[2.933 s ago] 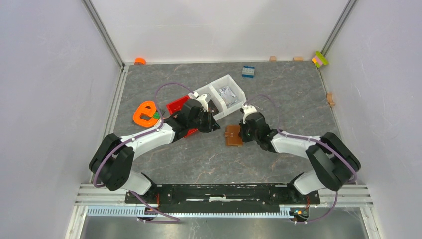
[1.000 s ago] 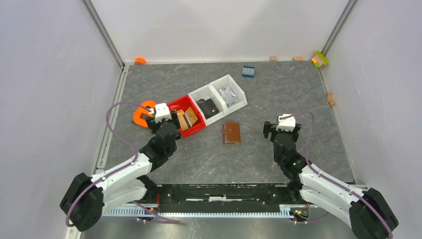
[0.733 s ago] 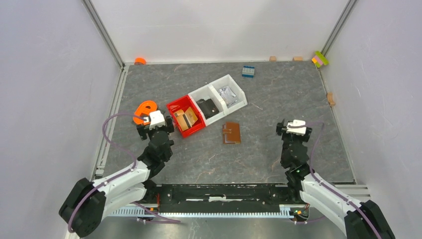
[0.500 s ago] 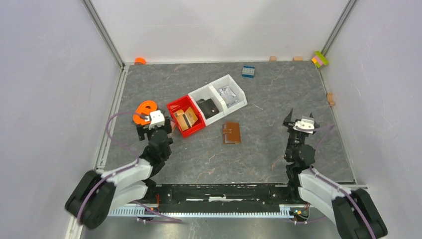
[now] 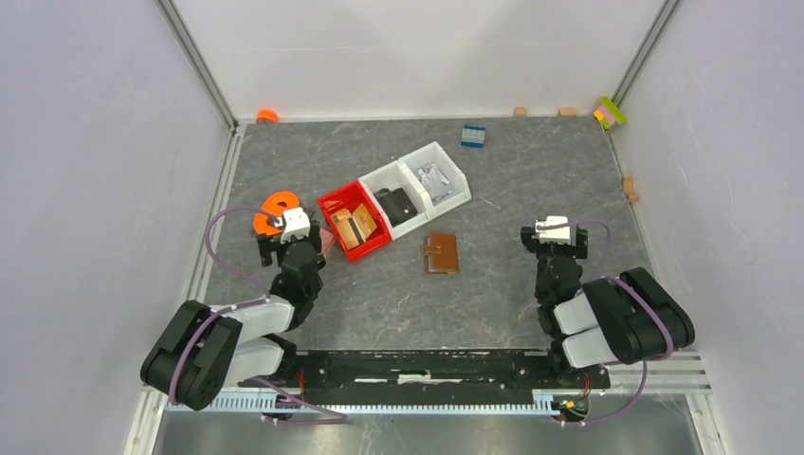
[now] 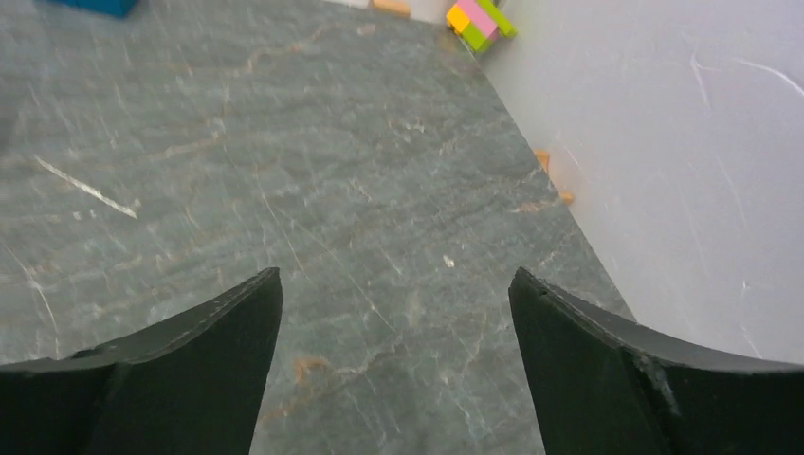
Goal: Take the credit cards out of the card holder
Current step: Reset both arms
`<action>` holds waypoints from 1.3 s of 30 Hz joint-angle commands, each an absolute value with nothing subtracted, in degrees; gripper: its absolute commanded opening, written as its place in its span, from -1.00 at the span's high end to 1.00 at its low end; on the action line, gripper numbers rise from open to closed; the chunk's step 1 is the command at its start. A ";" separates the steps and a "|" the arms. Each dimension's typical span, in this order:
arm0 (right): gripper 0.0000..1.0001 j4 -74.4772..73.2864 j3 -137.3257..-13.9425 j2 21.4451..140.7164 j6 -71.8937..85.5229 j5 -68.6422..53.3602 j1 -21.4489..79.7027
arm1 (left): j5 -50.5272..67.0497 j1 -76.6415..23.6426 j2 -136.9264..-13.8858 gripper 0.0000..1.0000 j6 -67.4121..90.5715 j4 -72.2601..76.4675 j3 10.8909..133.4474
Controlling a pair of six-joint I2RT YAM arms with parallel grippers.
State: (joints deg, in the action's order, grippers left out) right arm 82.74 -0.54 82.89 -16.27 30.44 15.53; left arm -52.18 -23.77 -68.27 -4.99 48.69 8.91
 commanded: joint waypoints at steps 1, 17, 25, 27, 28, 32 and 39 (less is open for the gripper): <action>-0.96 91.94 8.93 80.36 -14.85 27.94 13.21 | -49.19 -22.53 -68.73 -0.94 -4.81 52.42 10.72; -0.96 90.50 8.37 80.14 -14.15 29.18 13.18 | -26.35 -12.96 -90.17 -0.91 -4.84 88.85 5.35; -0.96 90.11 8.12 80.22 -14.61 29.21 13.12 | -23.38 -10.20 -84.80 -1.00 -1.51 68.64 11.76; -0.96 89.50 8.11 79.99 -14.27 29.08 13.16 | -24.20 -9.99 -85.62 -1.00 -1.10 66.01 13.87; -0.96 90.31 8.21 80.19 -14.44 29.04 13.16 | -23.74 -9.69 -84.95 -1.00 -0.62 64.97 13.70; -0.96 90.17 8.21 80.16 -14.20 28.93 13.11 | -24.00 -9.67 -85.10 -1.00 -0.67 65.48 13.54; -0.96 91.21 8.69 80.28 -13.95 28.95 12.93 | -24.00 -9.67 -85.31 -1.00 -0.64 65.67 13.63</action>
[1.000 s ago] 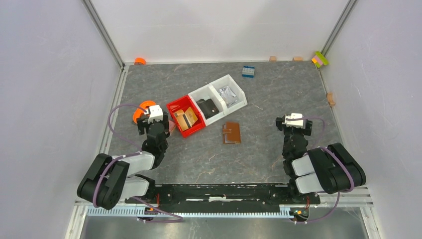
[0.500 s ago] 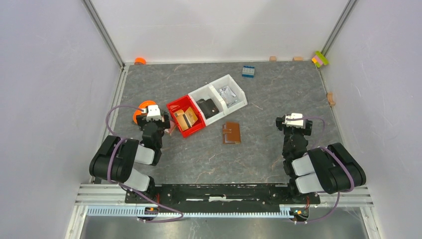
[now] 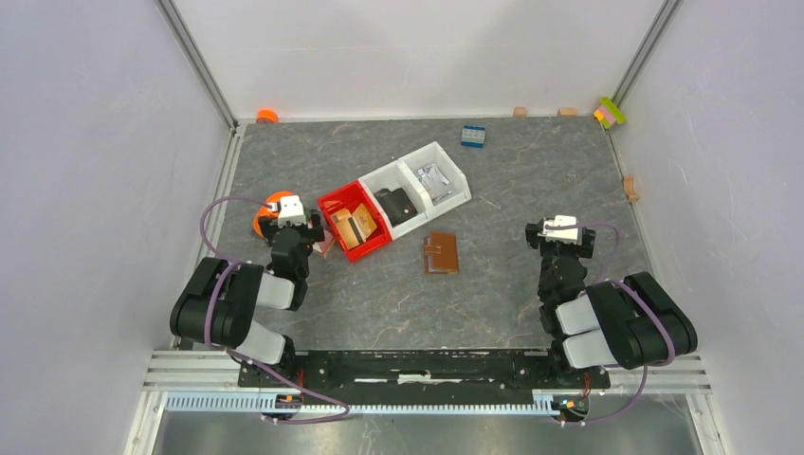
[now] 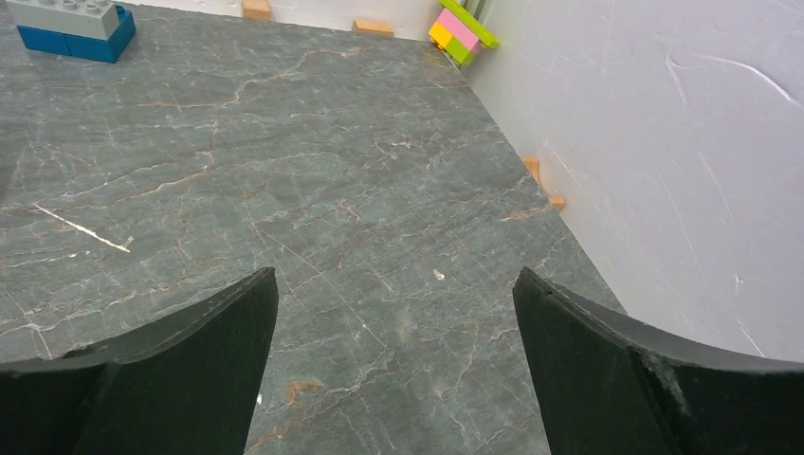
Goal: Take the credit cards out of the card holder
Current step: Reset both arms
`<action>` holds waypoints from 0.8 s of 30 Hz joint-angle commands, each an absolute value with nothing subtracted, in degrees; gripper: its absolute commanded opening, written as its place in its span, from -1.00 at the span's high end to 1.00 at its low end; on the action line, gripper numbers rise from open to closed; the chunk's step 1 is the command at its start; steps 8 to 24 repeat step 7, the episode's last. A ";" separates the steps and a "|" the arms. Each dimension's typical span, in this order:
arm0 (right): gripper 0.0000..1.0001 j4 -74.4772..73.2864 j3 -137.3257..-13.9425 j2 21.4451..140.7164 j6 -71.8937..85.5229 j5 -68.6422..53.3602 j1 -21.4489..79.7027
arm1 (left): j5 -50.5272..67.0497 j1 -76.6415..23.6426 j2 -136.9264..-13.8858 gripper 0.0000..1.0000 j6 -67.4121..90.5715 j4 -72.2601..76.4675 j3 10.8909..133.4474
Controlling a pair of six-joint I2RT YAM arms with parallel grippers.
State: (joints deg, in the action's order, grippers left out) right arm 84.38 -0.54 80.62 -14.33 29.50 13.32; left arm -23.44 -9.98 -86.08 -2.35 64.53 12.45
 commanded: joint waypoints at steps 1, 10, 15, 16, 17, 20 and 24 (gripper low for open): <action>-0.96 90.95 8.61 80.17 -13.91 28.95 12.92 | -23.91 -9.67 -85.33 -1.00 -0.70 65.34 13.79; -0.96 90.88 8.64 80.09 -13.89 29.00 12.99 | -21.89 -8.62 -85.06 -1.00 -0.62 63.25 14.59; -0.96 90.88 8.64 80.09 -13.89 29.00 12.99 | -21.89 -8.62 -85.06 -1.00 -0.62 63.25 14.59; -0.96 90.88 8.64 80.09 -13.89 29.00 12.99 | -21.89 -8.62 -85.06 -1.00 -0.62 63.25 14.59; -0.96 90.88 8.64 80.09 -13.89 29.00 12.99 | -21.89 -8.62 -85.06 -1.00 -0.62 63.25 14.59; -0.96 90.88 8.64 80.09 -13.89 29.00 12.99 | -21.89 -8.62 -85.06 -1.00 -0.62 63.25 14.59; -0.96 90.88 8.64 80.09 -13.89 29.00 12.99 | -21.89 -8.62 -85.06 -1.00 -0.62 63.25 14.59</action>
